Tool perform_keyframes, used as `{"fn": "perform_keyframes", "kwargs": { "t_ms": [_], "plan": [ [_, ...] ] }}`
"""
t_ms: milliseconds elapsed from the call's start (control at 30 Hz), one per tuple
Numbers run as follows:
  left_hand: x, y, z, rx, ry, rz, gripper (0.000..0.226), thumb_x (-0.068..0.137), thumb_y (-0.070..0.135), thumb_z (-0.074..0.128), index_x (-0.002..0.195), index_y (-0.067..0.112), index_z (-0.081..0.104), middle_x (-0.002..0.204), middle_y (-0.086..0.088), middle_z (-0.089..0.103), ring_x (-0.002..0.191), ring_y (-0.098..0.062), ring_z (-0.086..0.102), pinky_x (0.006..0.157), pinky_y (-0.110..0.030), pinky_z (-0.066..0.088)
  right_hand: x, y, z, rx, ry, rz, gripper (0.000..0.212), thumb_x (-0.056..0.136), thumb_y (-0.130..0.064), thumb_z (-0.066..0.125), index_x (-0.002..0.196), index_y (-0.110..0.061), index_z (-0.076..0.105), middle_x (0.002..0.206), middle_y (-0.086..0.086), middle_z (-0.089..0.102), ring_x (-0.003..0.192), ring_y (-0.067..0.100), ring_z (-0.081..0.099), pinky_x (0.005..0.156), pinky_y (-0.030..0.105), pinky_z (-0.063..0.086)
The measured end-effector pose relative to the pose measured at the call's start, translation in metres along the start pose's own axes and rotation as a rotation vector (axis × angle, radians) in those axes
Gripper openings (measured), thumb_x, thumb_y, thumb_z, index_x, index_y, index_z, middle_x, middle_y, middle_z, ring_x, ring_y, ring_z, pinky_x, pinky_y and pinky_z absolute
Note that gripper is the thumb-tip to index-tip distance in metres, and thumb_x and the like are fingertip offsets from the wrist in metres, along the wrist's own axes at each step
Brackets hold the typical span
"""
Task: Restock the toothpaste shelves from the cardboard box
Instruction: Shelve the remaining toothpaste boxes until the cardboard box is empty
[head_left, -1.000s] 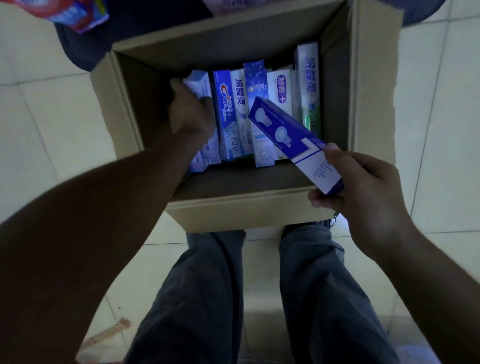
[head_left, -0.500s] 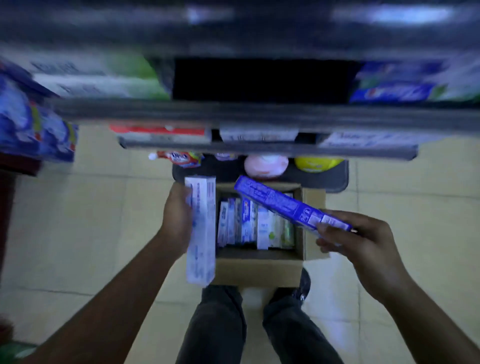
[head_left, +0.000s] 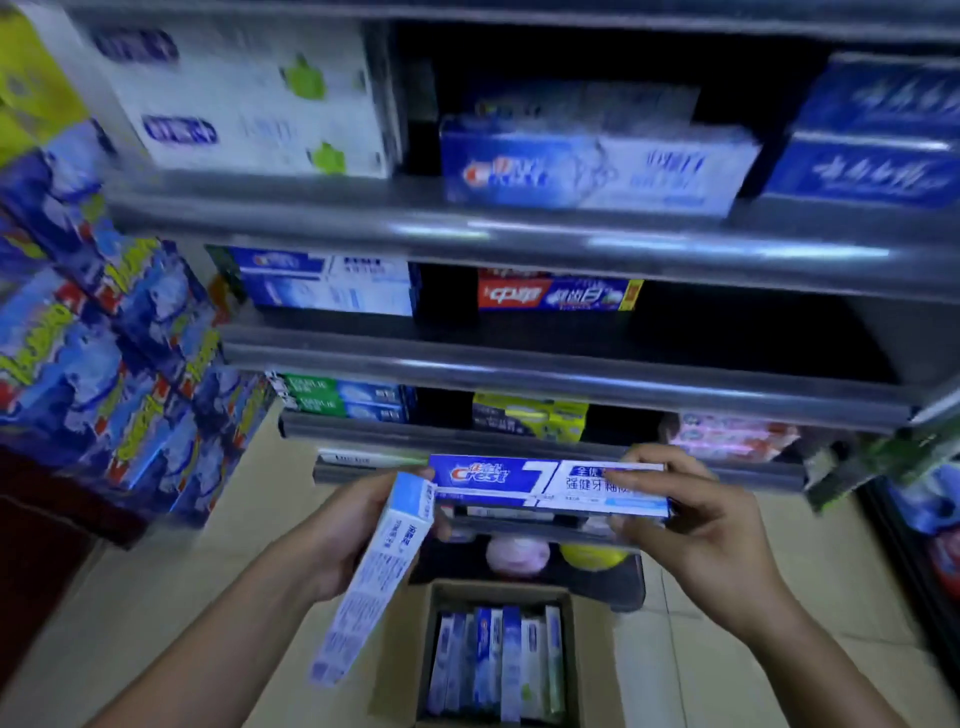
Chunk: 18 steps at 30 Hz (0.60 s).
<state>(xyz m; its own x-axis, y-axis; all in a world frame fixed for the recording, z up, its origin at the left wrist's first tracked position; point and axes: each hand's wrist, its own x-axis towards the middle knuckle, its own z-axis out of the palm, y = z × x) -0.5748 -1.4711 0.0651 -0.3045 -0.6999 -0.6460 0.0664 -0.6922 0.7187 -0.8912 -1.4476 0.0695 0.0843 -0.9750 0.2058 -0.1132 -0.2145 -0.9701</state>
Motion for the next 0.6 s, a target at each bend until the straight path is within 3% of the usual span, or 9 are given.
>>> {"fn": "perform_keyframes", "kwargs": {
  "t_ms": [100,167,300,400,467,600],
  "plan": [
    [-0.026,0.027,0.007,0.031,0.054,0.114,0.026,0.074,0.043,0.069,0.06,0.022,0.075,0.061,-0.008,0.067,0.042,-0.019,0.055,0.044,-0.024,0.045,0.011,-0.036,0.0,0.014,0.011,-0.068,0.041,0.068,-0.001,0.078,0.102,-0.023,0.08,0.111,-0.005,0.069,0.106,0.015,0.067,0.077,0.018,0.052],
    [-0.035,0.041,0.008,0.017,0.077,0.201,0.02,0.084,0.036,0.067,0.07,0.025,0.075,0.067,-0.01,0.067,0.045,-0.02,0.054,0.046,-0.025,0.045,0.016,-0.049,0.002,0.044,0.031,-0.071,0.055,0.066,0.006,0.082,0.108,-0.03,0.078,0.112,-0.003,0.072,0.103,0.014,0.07,0.079,0.02,0.055],
    [-0.048,0.066,0.008,0.02,0.139,0.363,0.013,0.077,0.033,0.073,0.081,0.021,0.074,0.072,-0.015,0.063,0.048,-0.018,0.05,0.046,-0.022,0.04,0.029,-0.068,0.01,0.035,0.095,-0.061,0.081,0.067,0.02,0.081,0.122,-0.038,0.068,0.117,-0.004,0.072,0.1,0.014,0.072,0.08,0.023,0.058],
    [-0.054,0.078,-0.002,0.025,0.19,0.429,0.001,0.076,0.026,0.077,0.075,0.025,0.077,0.072,-0.011,0.062,0.051,-0.018,0.05,0.047,-0.022,0.038,0.038,-0.076,0.015,0.097,0.086,0.062,0.094,0.056,0.003,0.095,0.129,-0.045,0.06,0.126,-0.01,0.062,0.094,0.007,0.07,0.072,0.023,0.057],
    [-0.057,0.08,-0.015,0.039,0.195,0.456,0.009,0.083,0.026,0.072,0.076,0.024,0.076,0.072,-0.01,0.064,0.054,-0.018,0.054,0.048,-0.022,0.039,0.042,-0.076,0.024,0.098,0.088,0.18,0.094,0.05,-0.014,0.099,0.127,-0.046,0.058,0.123,-0.004,0.06,0.086,0.006,0.07,0.066,0.024,0.057],
    [-0.059,0.078,-0.044,0.021,0.27,0.483,0.025,0.097,0.015,0.061,0.082,0.023,0.08,0.071,-0.008,0.07,0.051,-0.014,0.059,0.045,-0.018,0.042,0.052,-0.069,0.06,0.094,0.174,0.302,0.087,0.043,-0.025,0.094,0.122,-0.021,0.059,0.102,0.016,0.068,0.08,0.022,0.075,0.071,0.033,0.059]
  ]
}}
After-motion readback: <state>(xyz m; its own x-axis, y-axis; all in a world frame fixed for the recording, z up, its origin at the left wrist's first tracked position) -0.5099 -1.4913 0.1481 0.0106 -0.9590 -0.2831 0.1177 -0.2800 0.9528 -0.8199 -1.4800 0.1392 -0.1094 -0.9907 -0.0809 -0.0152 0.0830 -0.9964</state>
